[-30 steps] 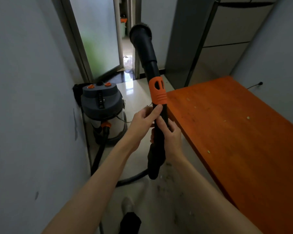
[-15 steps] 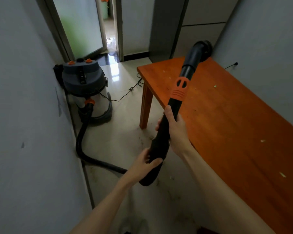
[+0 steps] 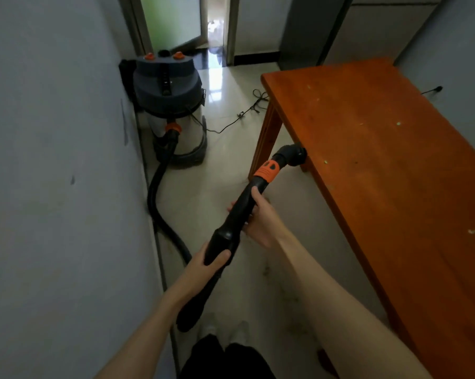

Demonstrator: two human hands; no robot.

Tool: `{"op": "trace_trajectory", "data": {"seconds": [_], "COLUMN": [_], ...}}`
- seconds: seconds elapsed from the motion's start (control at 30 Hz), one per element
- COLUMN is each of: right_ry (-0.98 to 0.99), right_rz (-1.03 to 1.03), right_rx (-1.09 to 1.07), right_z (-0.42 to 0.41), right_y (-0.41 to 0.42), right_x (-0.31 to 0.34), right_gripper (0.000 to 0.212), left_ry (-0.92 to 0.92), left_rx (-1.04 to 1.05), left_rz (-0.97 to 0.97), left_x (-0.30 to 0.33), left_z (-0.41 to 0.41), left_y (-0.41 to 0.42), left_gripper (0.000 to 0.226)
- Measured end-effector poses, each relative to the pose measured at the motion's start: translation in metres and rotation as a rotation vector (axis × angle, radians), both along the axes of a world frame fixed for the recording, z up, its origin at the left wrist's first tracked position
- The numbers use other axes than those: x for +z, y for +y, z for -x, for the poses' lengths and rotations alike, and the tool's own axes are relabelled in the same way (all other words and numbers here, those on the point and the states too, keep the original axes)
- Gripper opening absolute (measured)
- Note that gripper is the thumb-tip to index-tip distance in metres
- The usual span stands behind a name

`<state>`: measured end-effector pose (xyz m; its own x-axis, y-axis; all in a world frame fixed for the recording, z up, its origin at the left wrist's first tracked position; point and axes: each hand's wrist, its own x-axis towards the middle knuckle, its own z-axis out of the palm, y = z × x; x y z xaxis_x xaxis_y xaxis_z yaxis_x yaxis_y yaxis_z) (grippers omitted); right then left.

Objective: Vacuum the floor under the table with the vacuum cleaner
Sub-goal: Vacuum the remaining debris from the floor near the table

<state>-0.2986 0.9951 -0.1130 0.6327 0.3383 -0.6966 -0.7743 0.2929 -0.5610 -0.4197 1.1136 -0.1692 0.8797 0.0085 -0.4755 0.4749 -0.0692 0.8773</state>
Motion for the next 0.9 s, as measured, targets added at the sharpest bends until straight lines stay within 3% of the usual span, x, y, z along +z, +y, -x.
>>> {"op": "trace_trajectory", "data": {"seconds": [0.1, 0.17, 0.27, 0.33, 0.63, 0.73, 0.9], "right_ry": [0.104, 0.180, 0.245, 0.248, 0.198, 0.151, 0.043], "right_rz": [-0.020, -0.040, -0.041, -0.004, 0.084, 0.124, 0.201], "right_rx": [0.008, -0.014, -0.052, -0.044, 0.094, 0.142, 0.120], "right_z": [0.005, 0.007, 0.001, -0.008, -0.054, -0.073, -0.117], "right_y": [0.004, 0.005, 0.002, -0.005, -0.030, -0.035, -0.037], "right_x": [-0.026, -0.042, -0.068, -0.090, -0.214, -0.254, -0.322], "right_gripper": [0.038, 0.038, 0.047, 0.052, 0.056, 0.054, 0.052], "left_ry": [0.070, 0.163, 0.283, 0.332, 0.415, 0.404, 0.389], "left_rx": [-0.038, -0.115, -0.194, -0.262, -0.311, -0.299, -0.259], "left_rz": [0.011, 0.052, 0.123, 0.107, 0.037, 0.042, -0.014], "left_x": [-0.003, -0.003, -0.011, -0.024, -0.138, -0.176, -0.253], "left_z": [0.013, 0.017, 0.012, 0.004, -0.044, -0.062, -0.109], "left_y": [0.007, 0.005, -0.011, -0.025, -0.058, -0.068, -0.076], "left_gripper": [0.109, 0.098, 0.048, 0.030, 0.043, 0.065, 0.045]}}
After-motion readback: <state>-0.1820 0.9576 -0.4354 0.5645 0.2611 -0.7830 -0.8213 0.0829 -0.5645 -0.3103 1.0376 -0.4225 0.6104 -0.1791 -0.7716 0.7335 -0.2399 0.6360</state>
